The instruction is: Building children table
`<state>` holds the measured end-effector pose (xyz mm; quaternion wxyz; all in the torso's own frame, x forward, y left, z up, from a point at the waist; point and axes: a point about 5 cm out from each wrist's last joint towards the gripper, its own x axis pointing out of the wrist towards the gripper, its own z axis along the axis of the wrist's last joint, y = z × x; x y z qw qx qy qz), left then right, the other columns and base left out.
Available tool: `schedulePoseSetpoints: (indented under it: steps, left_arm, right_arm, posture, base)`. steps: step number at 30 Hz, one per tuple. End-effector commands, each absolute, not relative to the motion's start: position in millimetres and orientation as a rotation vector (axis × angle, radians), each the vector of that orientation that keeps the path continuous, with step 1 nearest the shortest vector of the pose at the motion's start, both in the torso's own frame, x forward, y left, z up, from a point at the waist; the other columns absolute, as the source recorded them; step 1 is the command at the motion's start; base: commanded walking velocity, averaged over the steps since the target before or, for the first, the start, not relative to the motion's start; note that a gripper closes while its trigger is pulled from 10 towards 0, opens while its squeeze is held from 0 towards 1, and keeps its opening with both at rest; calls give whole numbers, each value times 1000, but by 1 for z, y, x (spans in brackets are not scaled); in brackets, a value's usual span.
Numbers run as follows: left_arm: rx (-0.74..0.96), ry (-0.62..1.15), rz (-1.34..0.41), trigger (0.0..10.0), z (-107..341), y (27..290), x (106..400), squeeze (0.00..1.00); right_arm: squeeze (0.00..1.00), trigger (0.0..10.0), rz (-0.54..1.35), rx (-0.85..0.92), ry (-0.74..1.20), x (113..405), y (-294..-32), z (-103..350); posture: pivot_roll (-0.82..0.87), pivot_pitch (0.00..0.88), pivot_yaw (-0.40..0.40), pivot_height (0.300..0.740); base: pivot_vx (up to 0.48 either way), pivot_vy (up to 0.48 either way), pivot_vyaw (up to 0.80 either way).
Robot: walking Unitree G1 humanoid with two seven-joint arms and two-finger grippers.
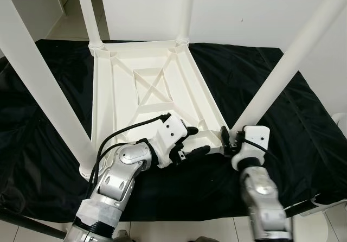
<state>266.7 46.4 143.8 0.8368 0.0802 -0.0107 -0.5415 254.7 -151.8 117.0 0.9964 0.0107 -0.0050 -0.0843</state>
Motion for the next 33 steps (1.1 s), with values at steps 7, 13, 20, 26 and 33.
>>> schedulePoseSetpoints:
  steps: [7, 13, 20, 26, 33]
  left_arm:
    - [178, -21, -1062, 10000, 142, 48, 268, 0]
    - [183, -23, -1063, 10000, 142, 48, 268, 0]
    - [182, -23, -1059, 10000, 142, 49, 267, 0]
    - [182, -24, -1055, 10000, 142, 49, 267, 0]
    - [184, -26, -1054, 10000, 143, 48, 270, 0]
  right_arm:
    - [0, 10000, -241, 56, 23, 258, -141, 115]
    - [1000, 10000, -202, 79, 22, 256, -145, 116]
    - [1000, 10000, -115, 76, -26, 249, -145, 122]
    - [1000, 10000, -73, 2, -72, 244, -159, 128]
    - [0, 10000, 68, -63, -102, 246, -178, 136]
  posture:
    - [10, 9, -39, 740]
    - [11, 7, -43, 740]
    - [11, 12, -45, 740]
    - [12, 14, -45, 740]
    - [5, 18, -34, 740]
  base:
    - [0, 0, 0]
    - [0, 0, 0]
    - [0, 0, 0]
    - [0, 0, 0]
    - [0, 0, 0]
